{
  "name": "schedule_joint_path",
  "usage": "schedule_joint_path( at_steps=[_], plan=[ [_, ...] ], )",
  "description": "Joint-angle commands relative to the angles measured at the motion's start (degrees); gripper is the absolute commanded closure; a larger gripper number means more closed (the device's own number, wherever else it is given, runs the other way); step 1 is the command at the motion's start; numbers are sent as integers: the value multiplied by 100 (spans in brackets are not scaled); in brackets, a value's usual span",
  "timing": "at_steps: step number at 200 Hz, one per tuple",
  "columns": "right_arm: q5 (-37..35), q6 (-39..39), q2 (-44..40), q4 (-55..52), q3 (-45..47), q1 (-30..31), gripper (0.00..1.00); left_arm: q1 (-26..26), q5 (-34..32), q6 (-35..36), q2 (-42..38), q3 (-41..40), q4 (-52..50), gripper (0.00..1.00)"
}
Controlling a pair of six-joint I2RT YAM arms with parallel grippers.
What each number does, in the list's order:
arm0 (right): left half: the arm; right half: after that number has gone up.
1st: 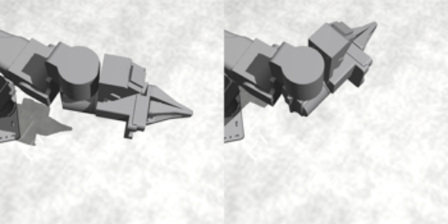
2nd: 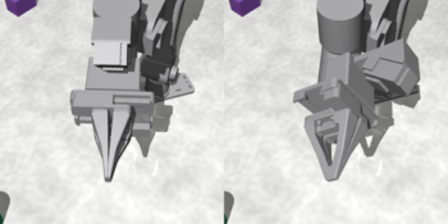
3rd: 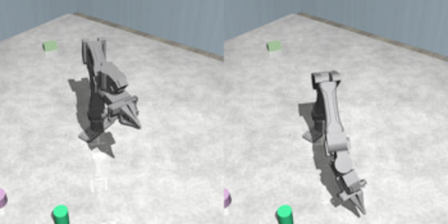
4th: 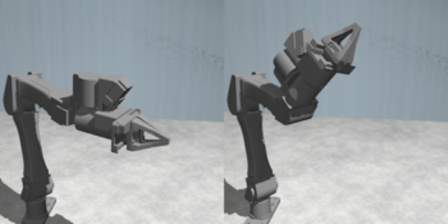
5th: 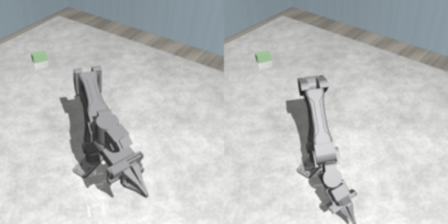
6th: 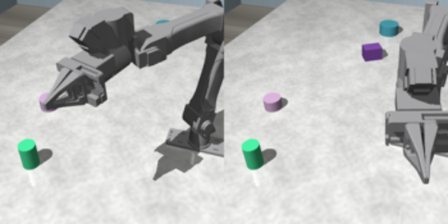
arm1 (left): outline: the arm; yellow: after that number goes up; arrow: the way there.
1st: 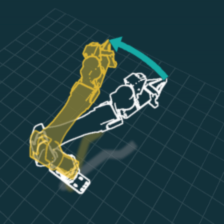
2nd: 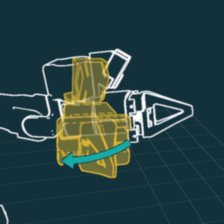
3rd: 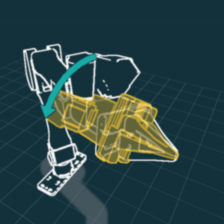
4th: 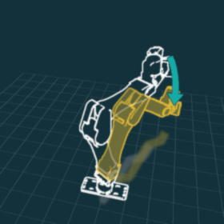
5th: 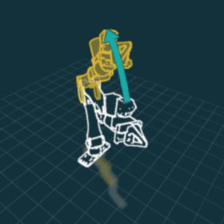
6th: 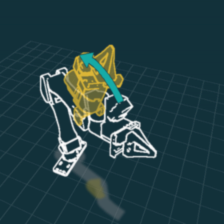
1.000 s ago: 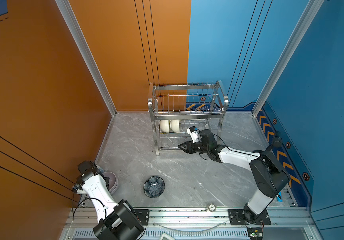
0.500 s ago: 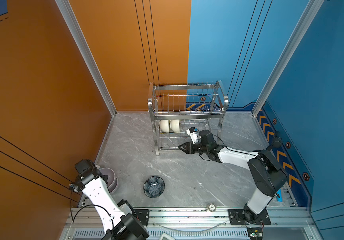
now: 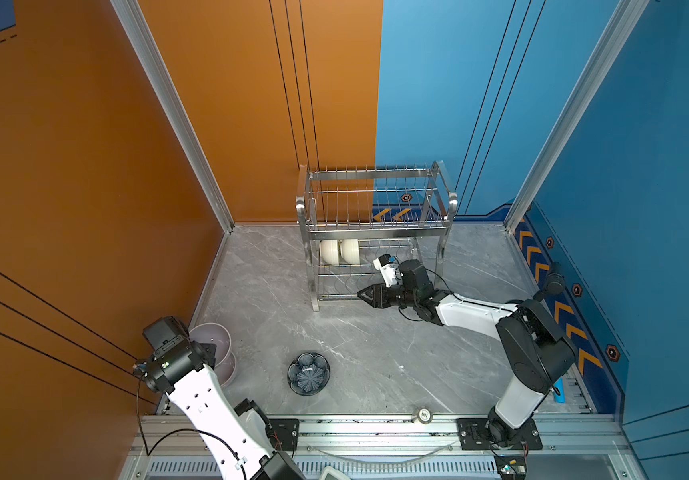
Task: Load bowls into a dish rack
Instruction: Pick up the bowl, then place the bowl in the dish rack.
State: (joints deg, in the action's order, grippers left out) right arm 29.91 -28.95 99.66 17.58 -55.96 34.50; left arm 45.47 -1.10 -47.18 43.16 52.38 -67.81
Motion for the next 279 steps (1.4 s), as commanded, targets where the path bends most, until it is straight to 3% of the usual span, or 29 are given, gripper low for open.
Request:
schedule_joint_path(
  at_steps=[1,58,110,188,279],
  plan=[
    [124,-49,-102,164,-133,30,55,-107,536,67,-95,370,-4,100],
    [546,36,-309,403,-125,108,55,-546,1050,756,5,931,39,100],
    [820,598,-797,64,-310,274,56,-1517,1400,1501,188,911,199,100],
    [636,1773,-1393,-1368,-808,533,57,-3467,792,1859,616,818,198,100],
    [37,3651,-1327,-3522,-1820,1613,57,-5556,-151,1675,1603,1098,231,100]
  ],
)
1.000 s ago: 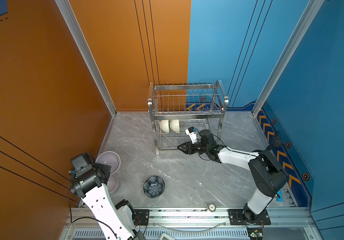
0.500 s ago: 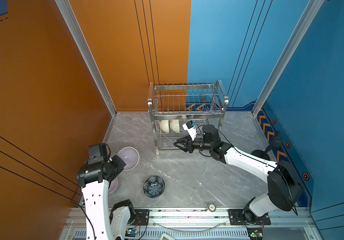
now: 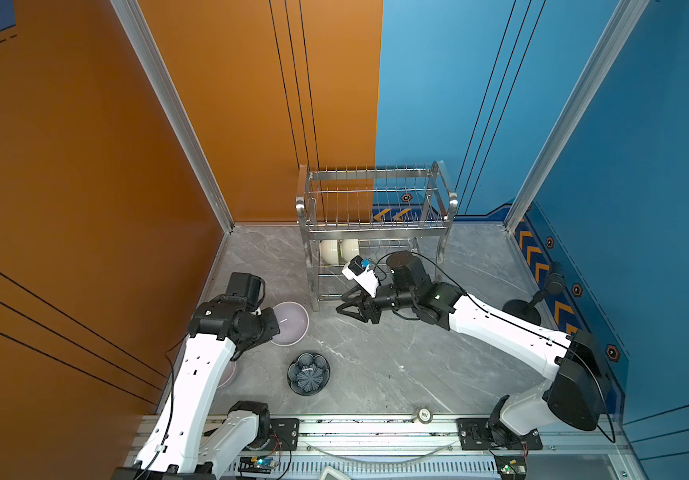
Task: Load bowls into a dish rack
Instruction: Place the bowl in the dish rack.
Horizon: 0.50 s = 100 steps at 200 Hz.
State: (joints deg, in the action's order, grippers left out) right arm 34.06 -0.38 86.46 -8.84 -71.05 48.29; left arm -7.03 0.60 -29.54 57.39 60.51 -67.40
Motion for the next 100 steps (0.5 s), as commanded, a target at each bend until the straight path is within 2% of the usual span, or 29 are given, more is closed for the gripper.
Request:
schedule_joint_path(
  at_steps=[1,47,100],
  plan=[
    [-394,807,-6,-903,-322,242,57,-324,-331,-92,192,290,191,100],
    [-873,1359,77,-1351,-472,552,57,-921,-495,-175,665,388,363,100],
    [-1514,1795,218,-1633,-482,985,57,-1357,-490,-87,1196,591,440,100]
  ],
)
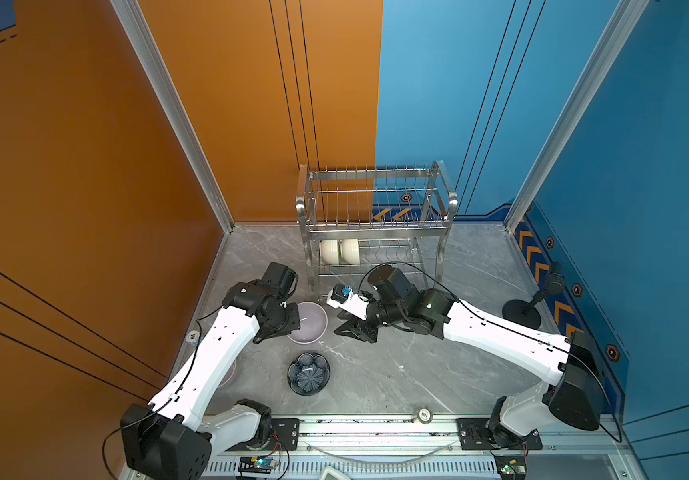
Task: Load bowls into a dish rack
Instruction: Place the bowl in the dish rack.
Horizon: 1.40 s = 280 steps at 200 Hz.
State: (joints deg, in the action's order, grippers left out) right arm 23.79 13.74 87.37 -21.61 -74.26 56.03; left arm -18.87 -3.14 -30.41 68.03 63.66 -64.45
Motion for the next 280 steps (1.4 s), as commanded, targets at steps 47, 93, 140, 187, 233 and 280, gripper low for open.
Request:
schedule_joint_path(
  at_steps=[47,93,140,187,233,280],
  plan=[
    [-896,637,290,-451,-185,496,57,-477,-126,9,332,316,198,100],
    [-1135,852,457,-446,-190,671,56,-670,-42,-3,441,301,282,100],
    [-1371,1009,649,-418,-214,844,55,-876,-30,56,563,342,280,100],
    [-1605,1183,900,-469,-307,1009,55,-1006,50,149,687,374,281,100],
    [-1872,1317,1145,-519,-431,1154,56,-1088,111,202,760,402,282,100],
    [-2162,1466,1343,-573,-542,1274,60,-1178,166,253,819,447,276,100]
  ],
)
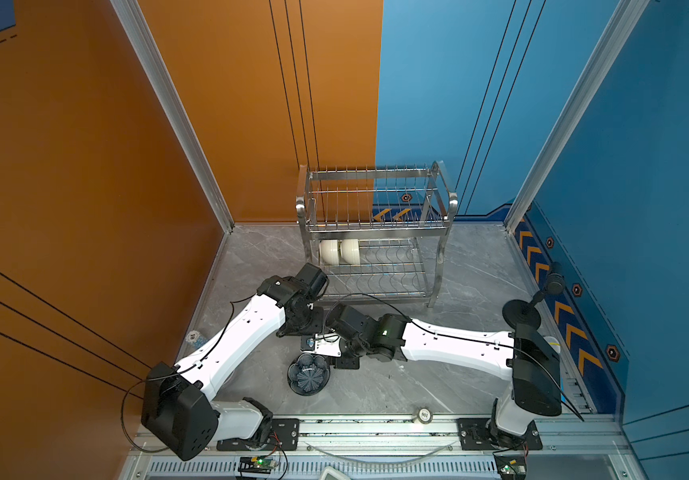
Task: Load bowls into a dish rack
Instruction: Place the bowl in the dish rack.
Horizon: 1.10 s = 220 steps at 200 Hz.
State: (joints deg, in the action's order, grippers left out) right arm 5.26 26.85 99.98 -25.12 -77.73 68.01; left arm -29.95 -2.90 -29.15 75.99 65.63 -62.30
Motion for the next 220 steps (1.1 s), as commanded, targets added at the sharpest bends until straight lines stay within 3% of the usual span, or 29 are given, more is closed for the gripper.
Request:
schedule_joint_path(
  at_steps=[1,43,120,181,220],
  plan=[
    [-316,158,86,-221,-205,79,60,-71,146,123,23,254,61,100],
    [-613,250,192,-221,-246,170,67,-124,210,128,48,267,68,100],
    [-887,304,301,-221,-260,248,91,-155,195,98,13,240,60,100],
    [-924,332,306,-221,-285,270,100,-160,176,8,-42,271,52,100],
    [-885,367,333,-232,-332,252,100,-158,101,-79,-242,267,43,82]
  ],
)
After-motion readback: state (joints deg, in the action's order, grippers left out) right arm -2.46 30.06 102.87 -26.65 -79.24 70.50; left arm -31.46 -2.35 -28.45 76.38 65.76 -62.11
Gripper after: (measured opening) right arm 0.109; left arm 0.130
